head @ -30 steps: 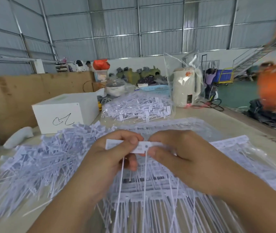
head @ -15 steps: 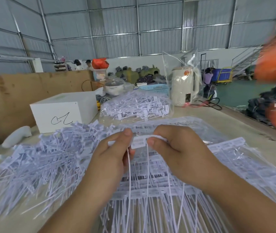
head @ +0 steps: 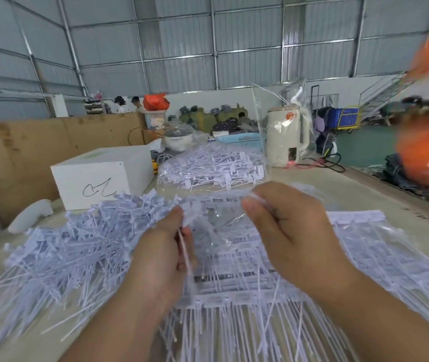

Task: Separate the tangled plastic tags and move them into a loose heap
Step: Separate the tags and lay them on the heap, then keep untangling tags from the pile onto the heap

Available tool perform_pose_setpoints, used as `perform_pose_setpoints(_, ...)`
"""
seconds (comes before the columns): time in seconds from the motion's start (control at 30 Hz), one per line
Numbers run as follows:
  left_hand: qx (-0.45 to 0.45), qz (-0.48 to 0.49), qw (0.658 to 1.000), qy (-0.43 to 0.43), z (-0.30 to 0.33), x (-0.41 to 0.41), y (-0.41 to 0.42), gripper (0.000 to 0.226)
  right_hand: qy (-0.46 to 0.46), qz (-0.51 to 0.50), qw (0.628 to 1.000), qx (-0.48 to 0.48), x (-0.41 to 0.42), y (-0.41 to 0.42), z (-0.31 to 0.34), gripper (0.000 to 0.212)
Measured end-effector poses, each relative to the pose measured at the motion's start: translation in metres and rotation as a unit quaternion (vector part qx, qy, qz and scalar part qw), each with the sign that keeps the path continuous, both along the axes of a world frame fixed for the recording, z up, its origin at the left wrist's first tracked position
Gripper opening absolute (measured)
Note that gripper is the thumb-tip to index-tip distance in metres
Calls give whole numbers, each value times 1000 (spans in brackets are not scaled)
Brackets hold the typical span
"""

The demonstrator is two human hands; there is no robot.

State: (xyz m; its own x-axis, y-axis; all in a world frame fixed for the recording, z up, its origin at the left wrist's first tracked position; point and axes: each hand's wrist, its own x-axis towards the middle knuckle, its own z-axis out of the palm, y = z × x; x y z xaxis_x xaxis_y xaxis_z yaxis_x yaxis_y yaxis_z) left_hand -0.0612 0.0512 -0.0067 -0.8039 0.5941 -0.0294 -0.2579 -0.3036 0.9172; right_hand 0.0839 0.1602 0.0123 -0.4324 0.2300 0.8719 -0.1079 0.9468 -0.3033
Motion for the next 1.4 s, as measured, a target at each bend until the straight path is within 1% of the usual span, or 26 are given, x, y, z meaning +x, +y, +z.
perform_pose_setpoints(0.03, -8, -11, 998, 66, -1, 1, 1, 44, -53, 35, 998, -22, 0, 2, -3, 32)
perform_pose_setpoints(0.07, -26, -24, 989, 143, -2, 4, 2, 48, -108, 58, 991, -49, 0, 2, -5, 22)
perform_pose_setpoints(0.1, -45, -38, 974, 219, -3, 9, 2, 47, -162, 71, 981, -82, 0, 4, -7, 16)
perform_pose_setpoints(0.13, -58, -52, 957, 280, -6, 13, 2, 43, -204, 74, 971, -100, -1, 5, -9, 30)
perform_pose_setpoints(0.17, -62, -64, 943, 321, -7, 15, 1, 42, -242, 80, 961, -107, -1, 7, -10, 39)
perform_pose_setpoints(0.23, -55, -86, 929, 355, -9, 14, -3, 50, -287, 117, 943, -121, -1, 5, -8, 29)
perform_pose_setpoints(0.3, -58, -117, 920, 369, -7, 14, -5, 57, -303, 152, 931, -133, -1, 5, -7, 29)
perform_pose_setpoints(0.37, -55, -115, 921, 368, -2, 19, -5, 52, -287, 138, 940, -124, -2, 4, -7, 30)
perform_pose_setpoints(0.43, -35, -63, 941, 331, 0, 26, -1, 47, -234, 87, 964, -86, -5, 0, -7, 36)
perform_pose_setpoints(0.5, -35, 0, 958, 286, -2, 35, 5, 52, -175, 14, 984, -29, -7, -5, -8, 40)
perform_pose_setpoints(0.57, -40, 35, 966, 254, -5, 43, 11, 56, -132, -35, 990, 23, -8, -11, -8, 43)
perform_pose_setpoints(0.63, -42, 33, 978, 204, -6, 45, 13, 61, -94, -60, 992, 65, -8, -16, -9, 47)
perform_pose_setpoints(0.7, -41, 27, 994, 96, -4, 36, 13, 64, -28, -75, 993, 85, -7, -18, -6, 44)
perform_pose_setpoints(0.73, -31, 24, 998, 46, -3, 29, 11, 59, 10, -73, 994, 81, -5, -16, -4, 41)
perform_pose_setpoints(0.77, -21, 17, 999, 26, -1, 23, 8, 53, 37, -61, 995, 69, -3, -15, -2, 40)
perform_pose_setpoints(0.8, -21, 2, 999, 45, -1, 20, 5, 49, 42, -41, 997, 58, -2, -13, 0, 39)
perform_pose_setpoints(0.87, -36, -50, 988, 141, 0, 20, 1, 53, -1, 11, 1000, 27, -1, -10, -2, 31)
perform_pose_setpoints(0.9, -39, -85, 979, 179, 0, 24, 1, 57, -36, 33, 999, 1, -2, -9, -4, 22)
perform_pose_setpoints(0.93, -35, -126, 971, 200, 0, 30, 0, 61, -74, 48, 996, -32, -4, -8, -7, 18)
perform_pose_setpoints(0.97, -24, -166, 964, 208, 1, 34, 1, 65, -99, 54, 992, -52, -5, -7, -8, 25)
perform_pose_setpoints(1.03, -7, -209, 955, 209, 2, 37, 1, 64, -129, 60, 988, -59, -5, -3, -11, 39)
perform_pose_setpoints(1.13, -6, -215, 952, 219, 1, 35, 1, 57, -182, 65, 980, -45, -5, -4, -11, 48)
perform_pose_setpoints(1.23, -10, -201, 952, 231, 2, 33, -1, 42, -217, 18, 976, 6, -7, -7, -12, 60)
perform_pose_setpoints(1.27, -18, -194, 951, 240, 2, 33, -1, 38, -223, 17, 975, 13, -7, -8, -13, 60)
perform_pose_setpoints(1.33, -34, -180, 950, 252, 2, 30, -3, 30, -232, 26, 972, 2, -8, -11, -14, 57)
perform_pose_setpoints(1.4, -47, -172, 951, 253, 5, 29, -5, 24, -251, 41, 966, -44, -7, -10, -14, 69)
